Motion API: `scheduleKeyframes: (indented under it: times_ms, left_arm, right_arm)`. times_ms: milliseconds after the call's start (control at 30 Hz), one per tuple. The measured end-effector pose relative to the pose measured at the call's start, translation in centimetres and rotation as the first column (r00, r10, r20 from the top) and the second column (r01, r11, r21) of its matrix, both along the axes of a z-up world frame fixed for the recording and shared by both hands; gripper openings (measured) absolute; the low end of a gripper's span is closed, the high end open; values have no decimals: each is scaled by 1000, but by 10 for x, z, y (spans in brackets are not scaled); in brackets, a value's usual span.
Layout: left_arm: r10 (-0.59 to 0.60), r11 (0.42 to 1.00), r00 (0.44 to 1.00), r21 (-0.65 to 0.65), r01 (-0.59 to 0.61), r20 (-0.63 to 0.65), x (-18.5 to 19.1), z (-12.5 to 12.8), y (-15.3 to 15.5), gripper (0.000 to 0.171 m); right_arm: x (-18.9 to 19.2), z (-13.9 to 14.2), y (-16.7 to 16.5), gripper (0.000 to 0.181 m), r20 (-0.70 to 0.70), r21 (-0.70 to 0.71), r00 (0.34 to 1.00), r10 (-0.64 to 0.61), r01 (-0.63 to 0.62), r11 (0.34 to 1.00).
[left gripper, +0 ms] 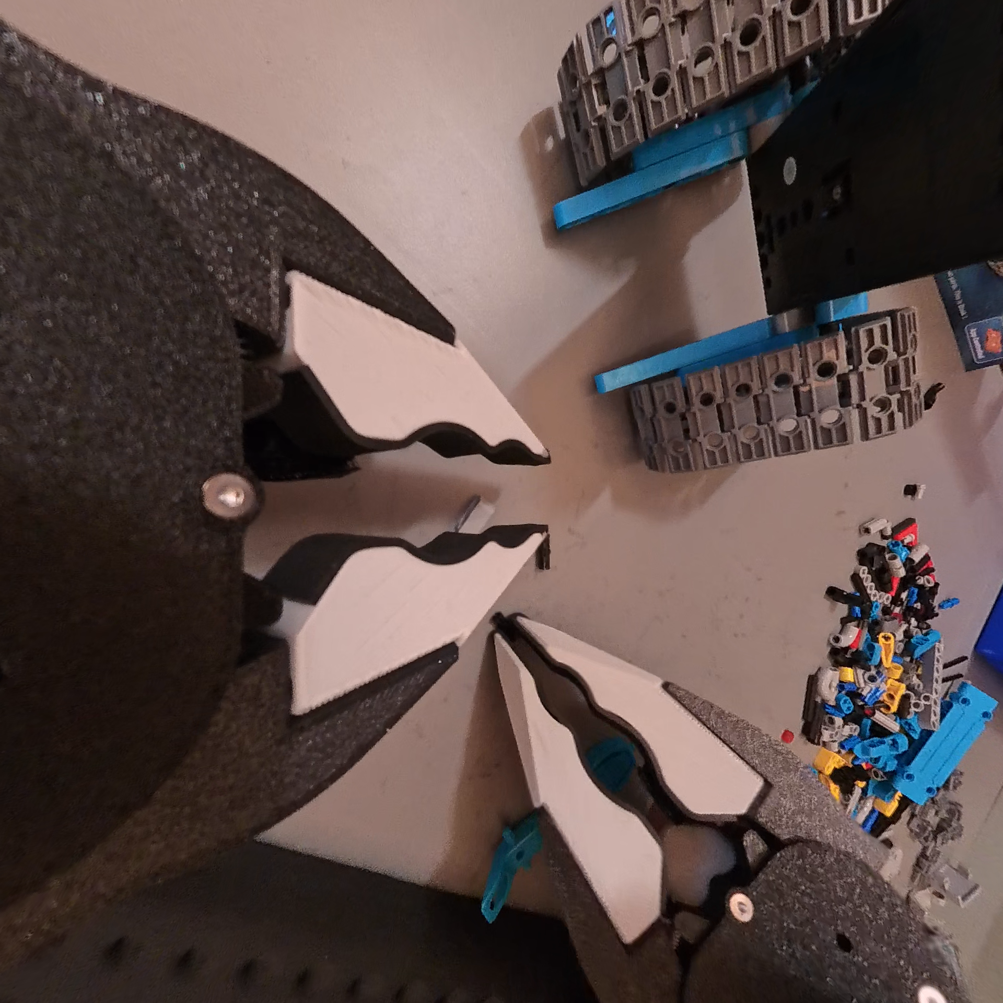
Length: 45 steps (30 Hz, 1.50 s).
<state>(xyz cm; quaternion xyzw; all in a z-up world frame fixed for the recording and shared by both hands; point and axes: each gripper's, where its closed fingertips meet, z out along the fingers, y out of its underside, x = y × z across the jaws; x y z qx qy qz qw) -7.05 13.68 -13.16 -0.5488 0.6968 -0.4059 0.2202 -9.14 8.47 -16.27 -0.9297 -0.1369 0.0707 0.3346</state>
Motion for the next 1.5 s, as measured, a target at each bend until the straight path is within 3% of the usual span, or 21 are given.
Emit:
scheduleKeyframes:
  times_ms: [67, 167, 233, 300, 367, 467, 567, 633, 700, 767, 833, 900, 967, 1133, 1233, 1333, 1400, 1500]
  left_arm:
    - [6, 1000, 1000, -3, -6, 1, 0, 0, 2, 20]
    - [10, 1000, 1000, 4, -10, 13, 0, 2, 5, 20]
    - [6, 1000, 1000, 14, -7, 25, 1, 4, 5, 20]
    - [-2, 1000, 1000, 28, 1, 28, 1, 4, 4, 20]
    - [-9, 999, 1000, 42, 8, 23, 1, 2, 3, 20]
    - [-9, 999, 1000, 52, 8, 14, 1, 0, 3, 20]
    - [-2, 999, 1000, 52, 1, 17, 2, 0, 4, 20]
    - [5, 999, 1000, 51, -6, 13, 2, -1, 6, 20]
    - [9, 999, 1000, 54, -10, 10, 2, -2, 6, 20]
    - [14, 998, 1000, 57, -15, 12, 3, -2, 7, 20]
    - [17, 998, 1000, 55, -17, 14, 3, -2, 8, 20]
    - [19, 998, 1000, 52, -20, 16, 3, -1, 8, 20]
    - [19, 999, 1000, 50, -19, 15, 3, -1, 7, 20]
    - [18, 999, 1000, 46, -19, 19, 3, 1, 6, 20]
    - [7, 1000, 1000, 18, -7, 27, 2, 4, 2, 19]
    - [10, 1000, 1000, 23, -11, 28, 2, 3, 4, 19]
    - [14, 1000, 999, 9, -15, 36, -1, 5, 5, 19]
    - [-1, 1000, 999, -15, 2, 54, -13, 8, 0, 21]
  right_arm:
    - [20, 2, -4, 3, 47, 3, 998, -37, 37, 999]
    - [95, 29, -22, 3, 145, 125, 959, -244, 227, 966]
    - [165, 42, -54, 3, 185, 162, 874, -449, 424, 891]
    - [228, 43, -103, 3, 262, 166, 741, -619, 597, 785]
    - [260, 39, -142, 3, 298, 147, 661, -689, 681, 717]
    - [278, 33, -169, 5, 332, 124, 612, -718, 726, 677]
    - [272, 42, -157, 12, 284, 157, 626, -727, 717, 679]
    - [247, 47, -127, 16, 199, 174, 687, -699, 677, 715]
    - [191, 45, -78, 19, 65, 168, 817, -573, 557, 814]
    - [124, 39, -31, 20, -81, 167, 905, -417, 425, 890]
    - [64, 25, -1, 22, -194, 89, 938, -288, 310, 947]
    - [39, 15, 14, 23, -153, 48, 956, -249, 259, 965]
    - [34, 14, 22, 19, -78, 63, 966, -247, 252, 966]
    - [27, 0, 25, 16, -45, 12, 970, -240, 240, 971]
    - [21, 0, 27, 3, -40, 28, 979, -200, 201, 979]
    - [30, 2, 24, 3, 10, 43, 978, -209, 208, 977]
    - [64, 13, 11, 3, 110, 101, 948, -298, 288, 952]
    - [156, 34, -41, 3, 267, 198, 799, -539, 502, 842]
